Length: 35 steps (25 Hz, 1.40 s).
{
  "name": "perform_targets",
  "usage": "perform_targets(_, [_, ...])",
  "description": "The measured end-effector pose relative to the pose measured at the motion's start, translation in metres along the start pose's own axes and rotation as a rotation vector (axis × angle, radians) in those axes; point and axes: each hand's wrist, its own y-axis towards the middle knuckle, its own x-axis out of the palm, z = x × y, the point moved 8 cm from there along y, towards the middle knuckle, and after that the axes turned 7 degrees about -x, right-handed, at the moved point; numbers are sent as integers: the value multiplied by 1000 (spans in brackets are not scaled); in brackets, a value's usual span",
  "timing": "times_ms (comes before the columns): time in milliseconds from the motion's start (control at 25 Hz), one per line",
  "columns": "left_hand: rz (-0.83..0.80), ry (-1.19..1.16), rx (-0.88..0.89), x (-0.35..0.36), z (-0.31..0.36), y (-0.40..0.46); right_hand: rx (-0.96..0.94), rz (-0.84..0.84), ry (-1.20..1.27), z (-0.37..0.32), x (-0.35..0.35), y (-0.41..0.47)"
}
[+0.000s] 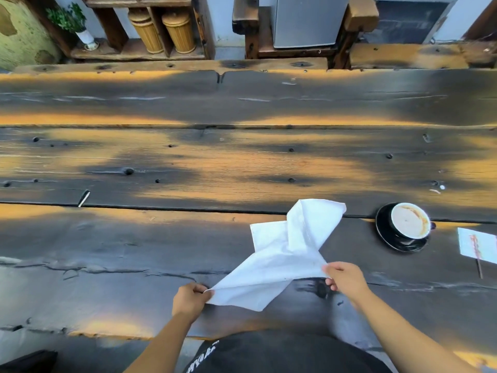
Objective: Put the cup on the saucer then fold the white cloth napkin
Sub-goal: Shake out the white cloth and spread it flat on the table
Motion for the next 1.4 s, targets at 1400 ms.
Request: perform_targets(1400, [-137, -1028, 549, -222, 336, -66, -582, -83, 490, -349, -77, 9])
